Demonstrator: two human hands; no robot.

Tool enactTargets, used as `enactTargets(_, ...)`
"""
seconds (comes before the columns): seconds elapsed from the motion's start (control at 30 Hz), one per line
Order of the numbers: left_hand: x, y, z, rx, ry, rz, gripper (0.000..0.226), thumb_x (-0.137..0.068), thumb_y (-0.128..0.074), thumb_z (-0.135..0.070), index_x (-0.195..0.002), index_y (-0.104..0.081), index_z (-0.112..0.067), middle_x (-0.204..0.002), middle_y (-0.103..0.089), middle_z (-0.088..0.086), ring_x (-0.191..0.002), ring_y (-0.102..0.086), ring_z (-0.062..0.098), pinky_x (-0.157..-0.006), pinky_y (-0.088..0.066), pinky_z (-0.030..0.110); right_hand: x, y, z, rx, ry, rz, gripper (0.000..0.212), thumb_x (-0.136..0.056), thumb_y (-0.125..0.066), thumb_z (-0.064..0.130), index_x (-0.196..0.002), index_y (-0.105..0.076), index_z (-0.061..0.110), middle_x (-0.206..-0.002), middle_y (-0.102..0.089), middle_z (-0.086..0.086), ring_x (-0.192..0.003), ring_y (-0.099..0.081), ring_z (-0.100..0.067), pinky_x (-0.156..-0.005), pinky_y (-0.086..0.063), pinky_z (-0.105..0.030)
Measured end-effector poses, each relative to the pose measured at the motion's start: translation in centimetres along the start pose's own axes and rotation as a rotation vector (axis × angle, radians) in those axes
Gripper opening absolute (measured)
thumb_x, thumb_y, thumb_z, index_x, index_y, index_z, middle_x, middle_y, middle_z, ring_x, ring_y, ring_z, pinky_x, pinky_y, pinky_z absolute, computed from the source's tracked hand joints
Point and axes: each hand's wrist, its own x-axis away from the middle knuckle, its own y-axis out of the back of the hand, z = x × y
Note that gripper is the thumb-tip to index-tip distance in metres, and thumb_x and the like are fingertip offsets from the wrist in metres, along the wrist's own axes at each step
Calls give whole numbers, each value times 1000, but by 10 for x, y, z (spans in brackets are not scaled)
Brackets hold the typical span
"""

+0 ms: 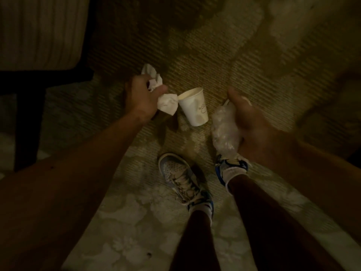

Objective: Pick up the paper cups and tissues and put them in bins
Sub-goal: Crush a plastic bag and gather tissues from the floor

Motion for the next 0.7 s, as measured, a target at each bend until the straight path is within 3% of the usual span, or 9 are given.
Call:
enactTargets(0.07, 21, 17, -26, 122, -28, -12, 14, -86, -73, -23, -91, -70, -10, -90, -69, 0, -78, -62, 2, -62, -48, 11, 21, -4, 1, -119, -30, 50, 57, -92, -46, 61, -89, -62, 7, -56, -65, -6, -46, -63, -16, -45, -49, -22)
enactTargets(0.13, 49, 35, -58, 197, -77, 7, 13, -84, -75, -26, -76, -67, -19, -75, -67, -10, -68, -62, -3, -55, -45, 9, 47, -10, 2, -226, -38, 196, 72, -94, -34, 65, -85, -73, 6, -64, -71, -7, -56, -70, -17, -51, -55, -22)
enactTargets(0.2, 82, 52, -92, 277, -123, 73, 14, -84, -75, -30, -76, -67, -21, -73, -69, -8, -70, -66, 1, -57, -51, 16, 71, -16, 6, -252, 33, 298, 84, -93, -23, 71, -92, -79, 9, -100, -75, -11, -100, -71, -25, -88, -56, -33)
enactTargets(0.27, 114, 65, -124, 335, -185, 123, 12, -84, -74, -31, -86, -67, -22, -78, -70, -6, -74, -68, 6, -58, -54, 20, 98, -22, 16, -274, 100, 328, 85, -91, -21, 75, -114, -73, 12, -122, -67, -14, -124, -56, -31, -110, -38, -45)
enactTargets(0.37, 156, 83, -164, 430, -236, 156, 16, -87, -70, -31, -97, -58, -35, -84, -69, -13, -77, -67, 1, -62, -56, 20, 141, -27, 34, -373, 188, 388, 87, -87, -28, 77, -132, -58, 9, -131, -62, -17, -124, -57, -32, -110, -37, -49)
enactTargets(0.47, 183, 98, -194, 392, -304, 137, 9, -92, -61, -31, -86, -60, -38, -86, -67, -16, -81, -63, -3, -68, -54, 20, 186, -26, 48, -377, 243, 442, 91, -83, -33, 81, -133, -58, 10, -131, -61, -16, -122, -58, -30, -106, -42, -48)
enactTargets(0.53, 197, 105, -212, 366, -346, 125, 19, -97, -51, -40, -81, -62, -39, -86, -68, -16, -84, -62, -3, -73, -53, 22, 210, -22, 53, -395, 264, 464, 89, -84, -35, 80, -134, -57, 9, -133, -60, -16, -123, -58, -31, -106, -42, -48)
enactTargets(0.63, 210, 107, -237, 338, -346, 109, 52, -94, -24, -59, -91, -66, -29, -98, -66, -6, -100, -60, 11, -89, -50, 38, 239, -17, 60, -398, 320, 444, 81, -89, -36, 72, -132, -58, 6, -134, -58, -18, -126, -55, -31, -109, -41, -44)
enactTargets(0.7, 215, 104, -252, 342, -350, 108, 57, -91, -17, -62, -97, -62, -27, -102, -58, -10, -106, -53, 11, -94, -44, 35, 246, -9, 65, -393, 349, 399, 74, -93, -37, 66, -127, -62, 6, -127, -63, -18, -120, -59, -30, -107, -42, -43)
